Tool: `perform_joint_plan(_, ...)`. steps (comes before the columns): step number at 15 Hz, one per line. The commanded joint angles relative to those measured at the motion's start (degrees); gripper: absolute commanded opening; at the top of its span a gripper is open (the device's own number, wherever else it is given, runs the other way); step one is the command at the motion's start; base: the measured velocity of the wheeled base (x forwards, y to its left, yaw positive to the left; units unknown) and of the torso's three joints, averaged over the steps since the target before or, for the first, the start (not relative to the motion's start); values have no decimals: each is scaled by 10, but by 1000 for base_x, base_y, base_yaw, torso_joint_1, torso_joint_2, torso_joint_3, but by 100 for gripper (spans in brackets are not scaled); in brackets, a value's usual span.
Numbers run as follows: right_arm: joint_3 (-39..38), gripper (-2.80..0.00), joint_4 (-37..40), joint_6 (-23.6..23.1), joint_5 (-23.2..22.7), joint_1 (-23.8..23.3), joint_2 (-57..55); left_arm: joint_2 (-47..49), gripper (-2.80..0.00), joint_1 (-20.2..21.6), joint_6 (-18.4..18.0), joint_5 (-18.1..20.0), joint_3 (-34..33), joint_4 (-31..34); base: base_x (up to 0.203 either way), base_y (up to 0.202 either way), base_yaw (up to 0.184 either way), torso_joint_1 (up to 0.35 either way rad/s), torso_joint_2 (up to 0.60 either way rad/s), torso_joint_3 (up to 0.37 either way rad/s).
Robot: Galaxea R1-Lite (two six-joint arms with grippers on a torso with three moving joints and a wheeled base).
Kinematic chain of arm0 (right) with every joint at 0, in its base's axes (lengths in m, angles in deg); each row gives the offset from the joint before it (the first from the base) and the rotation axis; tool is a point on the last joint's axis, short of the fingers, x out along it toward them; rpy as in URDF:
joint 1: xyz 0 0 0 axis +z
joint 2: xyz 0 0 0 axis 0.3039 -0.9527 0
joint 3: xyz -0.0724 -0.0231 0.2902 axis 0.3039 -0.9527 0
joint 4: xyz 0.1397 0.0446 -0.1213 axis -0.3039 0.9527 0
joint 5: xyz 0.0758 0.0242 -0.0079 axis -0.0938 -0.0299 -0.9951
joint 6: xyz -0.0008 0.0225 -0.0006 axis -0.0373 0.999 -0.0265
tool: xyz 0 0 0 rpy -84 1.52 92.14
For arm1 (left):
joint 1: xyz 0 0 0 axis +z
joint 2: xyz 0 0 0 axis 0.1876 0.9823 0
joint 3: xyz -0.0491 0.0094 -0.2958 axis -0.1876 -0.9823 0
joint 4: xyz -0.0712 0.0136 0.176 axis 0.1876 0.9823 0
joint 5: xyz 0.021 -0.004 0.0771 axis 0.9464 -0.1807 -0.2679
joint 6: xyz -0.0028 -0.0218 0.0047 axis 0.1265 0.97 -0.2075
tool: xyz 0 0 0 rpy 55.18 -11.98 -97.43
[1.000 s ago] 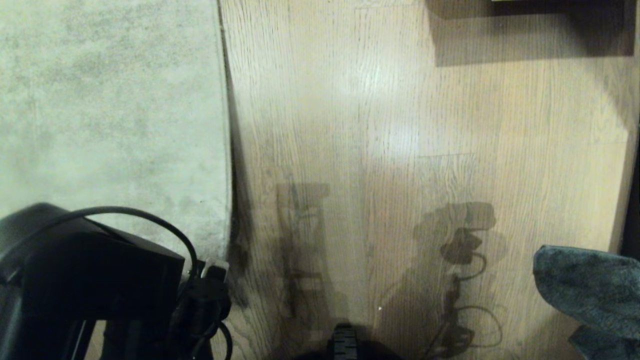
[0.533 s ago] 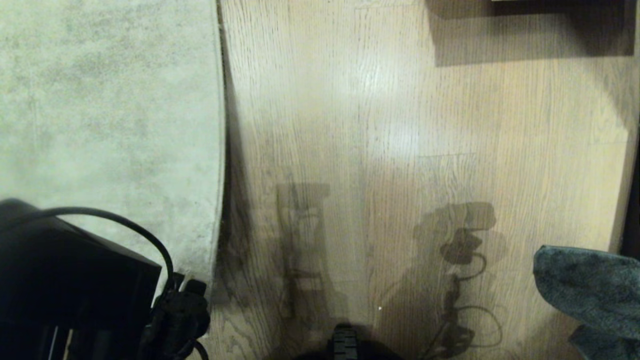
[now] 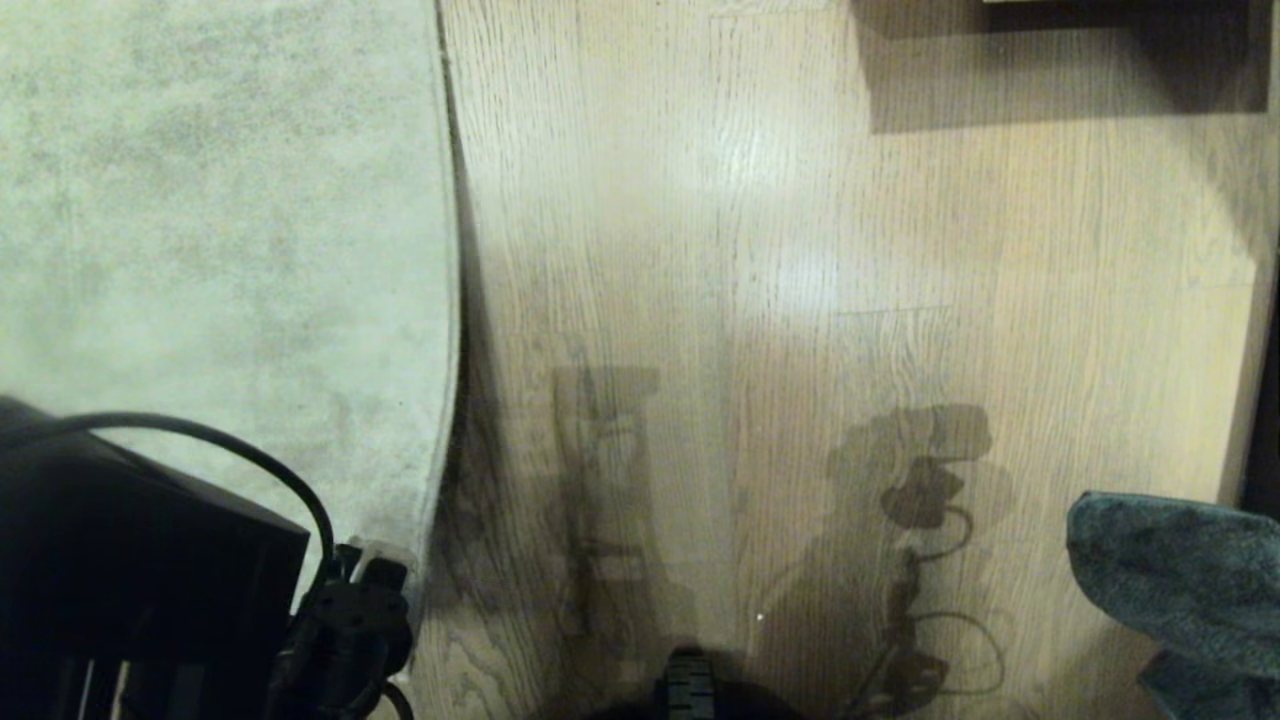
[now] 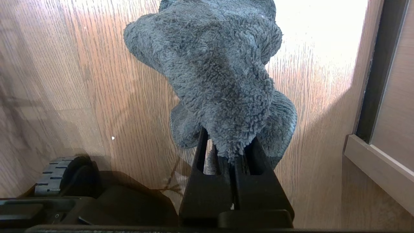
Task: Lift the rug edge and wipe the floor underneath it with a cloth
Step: Lift up the carpet
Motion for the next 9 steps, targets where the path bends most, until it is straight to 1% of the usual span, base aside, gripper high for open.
perform_joint_plan(1, 0, -280, 0, 0, 0, 0, -1, -9, 0, -12, 13, 0, 6, -29, 0, 0, 0, 0, 0, 0)
perform_joint_plan(3, 0, -280, 0, 0, 0, 0, -1, -8, 0, -40, 49, 0, 16, -29, 0, 0, 0, 0, 0, 0)
perform_joint_plan(4, 0, -280, 0, 0, 0, 0, -1, -7, 0, -54, 61, -1, 24, -29, 0, 0, 0, 0, 0, 0)
perform_joint_plan(6, 0, -280, 0, 0, 0, 0, -1, -7, 0, -77, 70, -2, 44, -29, 0, 0, 0, 0, 0, 0)
perform_joint_plan(9, 0, -280, 0, 0, 0, 0, -1, -3, 0, -91, 70, -2, 87, -29, 0, 0, 0, 0, 0, 0)
